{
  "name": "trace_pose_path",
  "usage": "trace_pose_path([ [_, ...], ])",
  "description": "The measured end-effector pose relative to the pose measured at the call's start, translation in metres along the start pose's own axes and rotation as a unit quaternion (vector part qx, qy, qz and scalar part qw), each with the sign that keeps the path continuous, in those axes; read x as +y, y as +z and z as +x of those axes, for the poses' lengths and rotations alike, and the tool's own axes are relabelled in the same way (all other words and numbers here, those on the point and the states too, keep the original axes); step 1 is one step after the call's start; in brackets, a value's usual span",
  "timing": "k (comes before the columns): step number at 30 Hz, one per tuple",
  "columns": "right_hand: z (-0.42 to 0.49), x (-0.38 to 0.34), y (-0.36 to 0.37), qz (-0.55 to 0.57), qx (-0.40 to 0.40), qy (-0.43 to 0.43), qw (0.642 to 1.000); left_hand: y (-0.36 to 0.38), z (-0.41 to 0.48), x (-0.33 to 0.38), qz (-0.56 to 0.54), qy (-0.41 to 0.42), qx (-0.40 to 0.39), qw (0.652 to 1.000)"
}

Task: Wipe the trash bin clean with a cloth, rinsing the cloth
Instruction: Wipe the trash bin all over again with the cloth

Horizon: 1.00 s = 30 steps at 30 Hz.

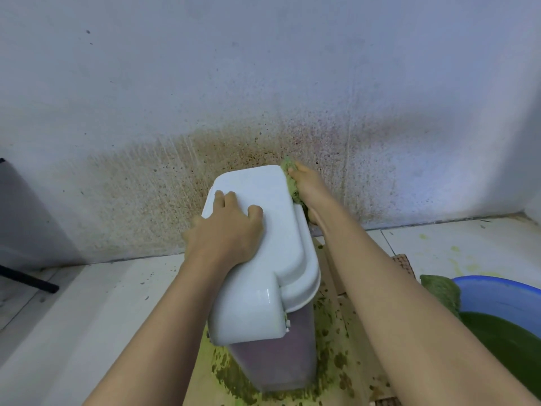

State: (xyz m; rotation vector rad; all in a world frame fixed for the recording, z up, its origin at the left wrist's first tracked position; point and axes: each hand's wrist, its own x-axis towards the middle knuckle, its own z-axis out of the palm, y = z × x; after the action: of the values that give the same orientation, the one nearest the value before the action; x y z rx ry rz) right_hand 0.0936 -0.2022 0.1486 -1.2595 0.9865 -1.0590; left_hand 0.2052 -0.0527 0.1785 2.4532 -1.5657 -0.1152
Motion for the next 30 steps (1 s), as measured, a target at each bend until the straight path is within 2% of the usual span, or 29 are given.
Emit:
trace_pose_path([
  [8, -0.101, -0.010, -0.018, 0.008, 0.001, -0.032, 0.999, 0.001, 0.006, 0.001, 0.000, -0.006, 0.007, 1.000],
  [14, -0.190, 0.003, -0.033, -0.009, -0.035, -0.088, 0.995, 0.003, 0.007, -0.001, 0.009, -0.004, 0.005, 1.000],
  [18, -0.174, -0.003, -0.029, -0.023, -0.021, -0.070, 0.997, 0.004, 0.008, -0.001, 0.013, -0.003, 0.008, 1.000],
  [25, -0.089, -0.021, -0.019, -0.111, 0.004, -0.018, 0.994, 0.004, 0.010, -0.002, 0.004, -0.001, 0.009, 1.000],
  [30, -0.109, -0.016, -0.027, -0.132, -0.021, -0.040, 0.990, 0.001, 0.011, 0.001, -0.004, -0.009, 0.015, 1.000],
])
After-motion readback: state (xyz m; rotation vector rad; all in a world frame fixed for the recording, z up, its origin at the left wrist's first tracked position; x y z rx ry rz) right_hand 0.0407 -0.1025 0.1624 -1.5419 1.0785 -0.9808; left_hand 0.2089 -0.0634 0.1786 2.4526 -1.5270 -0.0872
